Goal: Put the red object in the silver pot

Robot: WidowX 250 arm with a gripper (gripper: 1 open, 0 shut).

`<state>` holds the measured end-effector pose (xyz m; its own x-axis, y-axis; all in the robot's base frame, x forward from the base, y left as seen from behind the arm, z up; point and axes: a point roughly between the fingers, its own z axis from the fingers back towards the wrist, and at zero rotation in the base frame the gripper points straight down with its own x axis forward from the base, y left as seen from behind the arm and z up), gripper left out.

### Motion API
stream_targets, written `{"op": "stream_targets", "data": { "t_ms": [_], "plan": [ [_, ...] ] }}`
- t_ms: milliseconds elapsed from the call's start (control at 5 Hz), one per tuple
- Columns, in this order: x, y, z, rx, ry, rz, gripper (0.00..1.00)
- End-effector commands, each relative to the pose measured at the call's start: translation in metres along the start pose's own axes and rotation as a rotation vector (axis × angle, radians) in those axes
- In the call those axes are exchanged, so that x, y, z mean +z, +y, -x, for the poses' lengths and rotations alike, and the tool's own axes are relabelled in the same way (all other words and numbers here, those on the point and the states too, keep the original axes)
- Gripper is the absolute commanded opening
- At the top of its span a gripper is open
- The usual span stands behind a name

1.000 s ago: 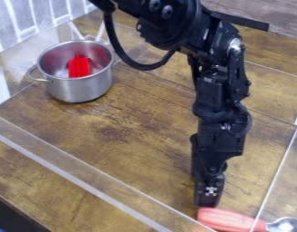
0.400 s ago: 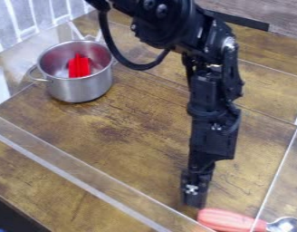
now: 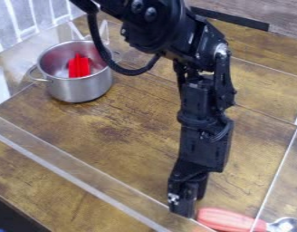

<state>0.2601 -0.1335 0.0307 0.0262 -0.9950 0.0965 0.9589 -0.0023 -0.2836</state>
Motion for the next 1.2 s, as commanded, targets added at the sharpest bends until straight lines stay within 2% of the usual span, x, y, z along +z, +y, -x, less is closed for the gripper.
{"op": "stream_targets", "data": {
  "t_ms": [0,400,600,1000],
  "plan": [
    [0.018,-0.007,-0.004,-0.08,-0.012,-0.052,0.0],
    [0.018,-0.008,-0.009,0.033,-0.06,-0.069,0.0],
    [0.017,-0.007,-0.017,-0.003,-0.064,-0.062,0.0],
    [0.009,-0.022,-0.024,-0.066,-0.076,-0.045,0.0]
  ]
}}
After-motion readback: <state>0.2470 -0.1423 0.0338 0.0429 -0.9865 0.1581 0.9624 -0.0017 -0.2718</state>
